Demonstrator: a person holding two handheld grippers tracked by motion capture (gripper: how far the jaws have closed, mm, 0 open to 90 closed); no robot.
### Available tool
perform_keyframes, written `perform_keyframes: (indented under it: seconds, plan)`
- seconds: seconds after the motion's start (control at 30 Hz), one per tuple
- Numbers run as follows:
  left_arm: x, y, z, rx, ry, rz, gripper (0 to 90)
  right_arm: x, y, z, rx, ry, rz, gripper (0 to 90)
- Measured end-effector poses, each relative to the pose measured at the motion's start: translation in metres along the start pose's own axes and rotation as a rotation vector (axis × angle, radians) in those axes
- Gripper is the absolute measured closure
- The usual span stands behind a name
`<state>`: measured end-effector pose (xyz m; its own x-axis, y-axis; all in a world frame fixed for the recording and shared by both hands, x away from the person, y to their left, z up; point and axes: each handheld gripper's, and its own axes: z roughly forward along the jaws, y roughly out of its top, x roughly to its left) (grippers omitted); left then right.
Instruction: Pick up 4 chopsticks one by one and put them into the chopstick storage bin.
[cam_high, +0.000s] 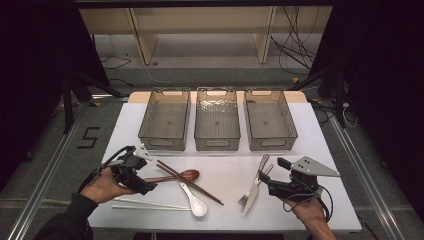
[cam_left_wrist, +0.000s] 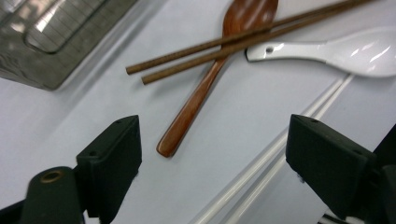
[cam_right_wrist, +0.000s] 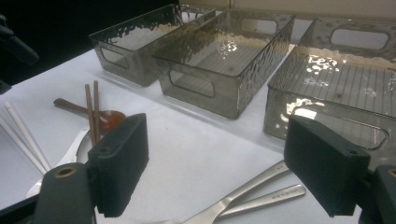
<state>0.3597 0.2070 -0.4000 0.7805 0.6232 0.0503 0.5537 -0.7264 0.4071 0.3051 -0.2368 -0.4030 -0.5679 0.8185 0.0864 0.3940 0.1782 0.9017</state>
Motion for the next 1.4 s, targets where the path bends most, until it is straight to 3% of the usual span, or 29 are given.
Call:
perform_keyframes:
  seconds: [0.23, 0.53, 0.7, 0.93, 0.97, 1.13, 1.23, 1.4]
  plan:
    - [0.0, -0.006, 0.015, 0.124, -0.017, 0.062, 25.3, 0.001, 0.0, 0.001, 0.008, 0.0, -0.004, 23.1]
    - [-0.004, -0.01, 0.024, 0.183, -0.033, 0.139, 32.0, 0.001, 0.0, 0.001, 0.012, -0.003, -0.004, 23.2]
    - [-0.008, -0.012, 0.032, 0.244, -0.032, 0.177, 37.8, 0.0, 0.0, 0.001, 0.017, -0.007, -0.004, 23.5]
    - [-0.009, -0.015, 0.035, 0.26, -0.046, 0.196, 45.1, 0.001, 0.0, 0.001, 0.013, -0.001, -0.007, 23.4]
    - [-0.008, -0.015, 0.036, 0.279, -0.052, 0.218, 47.7, 0.0, 0.0, 0.0, 0.012, 0.0, -0.009, 23.4]
    - [-0.011, -0.015, 0.039, 0.293, -0.063, 0.234, 50.5, -0.001, 0.0, 0.0, 0.014, 0.0, -0.002, 23.4]
    - [-0.013, -0.015, 0.042, 0.322, -0.064, 0.27, 51.6, 0.0, 0.0, 0.001, 0.014, -0.001, -0.004, 23.4]
    - [-0.013, -0.016, 0.043, 0.323, -0.062, 0.288, 55.8, 0.001, 0.0, 0.001, 0.018, -0.001, -0.007, 23.4]
